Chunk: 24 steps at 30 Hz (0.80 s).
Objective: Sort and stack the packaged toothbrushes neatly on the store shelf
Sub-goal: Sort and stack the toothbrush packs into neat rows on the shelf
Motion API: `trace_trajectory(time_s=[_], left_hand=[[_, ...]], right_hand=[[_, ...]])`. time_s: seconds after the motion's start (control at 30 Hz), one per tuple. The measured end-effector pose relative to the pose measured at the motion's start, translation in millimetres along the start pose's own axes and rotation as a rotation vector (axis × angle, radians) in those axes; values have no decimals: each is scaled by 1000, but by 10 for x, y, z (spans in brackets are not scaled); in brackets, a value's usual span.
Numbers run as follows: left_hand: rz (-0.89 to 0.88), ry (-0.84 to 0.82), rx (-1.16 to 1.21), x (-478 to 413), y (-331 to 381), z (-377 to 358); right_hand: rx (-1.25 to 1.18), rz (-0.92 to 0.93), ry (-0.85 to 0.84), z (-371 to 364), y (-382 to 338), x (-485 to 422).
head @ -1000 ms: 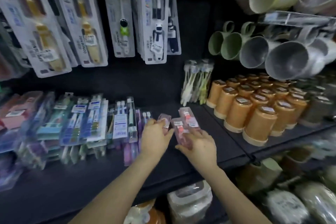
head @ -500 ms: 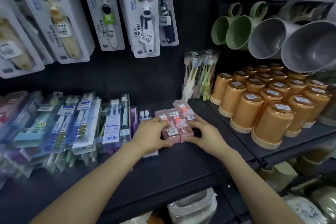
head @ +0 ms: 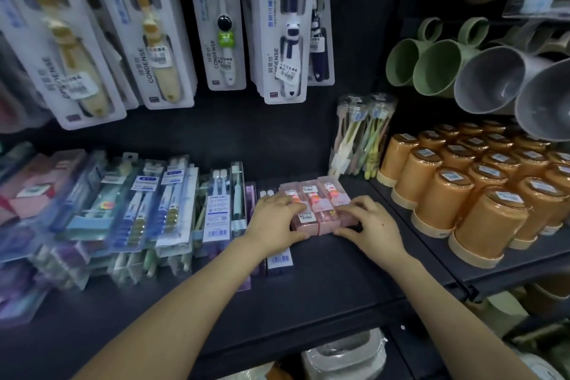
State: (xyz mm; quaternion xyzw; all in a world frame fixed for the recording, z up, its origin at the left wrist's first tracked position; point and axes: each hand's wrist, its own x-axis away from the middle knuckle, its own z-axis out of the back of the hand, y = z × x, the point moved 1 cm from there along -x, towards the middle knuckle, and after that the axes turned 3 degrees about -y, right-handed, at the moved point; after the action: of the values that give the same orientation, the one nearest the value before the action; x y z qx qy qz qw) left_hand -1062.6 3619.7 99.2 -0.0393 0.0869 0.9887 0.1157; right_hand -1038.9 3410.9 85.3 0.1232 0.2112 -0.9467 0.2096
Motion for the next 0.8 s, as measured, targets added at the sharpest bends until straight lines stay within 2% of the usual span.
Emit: trace_trajectory(time_s=[0.1,0.23,0.4,0.53,0.6,0.73,0.8], left_hand=[[-70,133,72,184,84,193],[-28,370,110,705,-113,531],[215,692,-38,1654,-900,934],[574,817,-107,2339,-1662,1139],[660,841,-77,2535,-1920,1230],[607,762,-192,2627,-2194,1380],[637,692,-247,2655,-2331,1456]], right_hand=[[97,-1,77,96,-199,3],[-13,64,172,96,-812,-55],[-198,189,50,-169,-1888,-113],[-244,330,-9,-474,-2706,-101],[-246,380,-44,-591,-3059,-149],[-199,450,-88,-758,-3629,-363],[-157,460,-95,-817,-3855,-494]])
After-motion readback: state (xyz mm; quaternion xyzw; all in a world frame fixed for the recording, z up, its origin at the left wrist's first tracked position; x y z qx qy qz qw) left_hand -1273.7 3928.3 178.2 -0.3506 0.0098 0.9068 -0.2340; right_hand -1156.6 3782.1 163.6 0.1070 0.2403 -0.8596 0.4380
